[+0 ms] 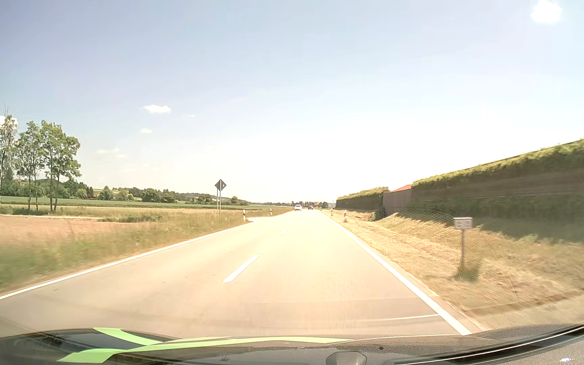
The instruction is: Follow the waypoints while adhering to traffic rules and regulations
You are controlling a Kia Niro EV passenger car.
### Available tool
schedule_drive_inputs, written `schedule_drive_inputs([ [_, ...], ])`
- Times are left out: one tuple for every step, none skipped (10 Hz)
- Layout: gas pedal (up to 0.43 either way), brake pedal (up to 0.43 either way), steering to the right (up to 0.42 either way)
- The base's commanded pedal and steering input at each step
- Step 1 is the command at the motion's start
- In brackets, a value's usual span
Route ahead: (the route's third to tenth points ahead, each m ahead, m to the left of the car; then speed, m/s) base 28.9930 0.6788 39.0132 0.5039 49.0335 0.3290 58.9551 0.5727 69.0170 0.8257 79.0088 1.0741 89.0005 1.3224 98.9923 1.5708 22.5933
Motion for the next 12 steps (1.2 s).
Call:
schedule_drive_inputs([
  [0.287, 0.000, -0.003],
  [0.287, 0.000, -0.003],
  [0.287, 0.000, -0.001],
  [0.287, 0.000, -0.001],
  [0.280, 0.000, 0.000],
  [0.268, 0.000, 0.000],
  [0.260, 0.000, 0.000],
  [0.260, 0.000, 0.000],
  [0.260, 0.000, -0.001],
  [0.260, 0.000, -0.001],
  [0.268, 0.000, -0.001],
  [0.280, 0.000, -0.001],
])
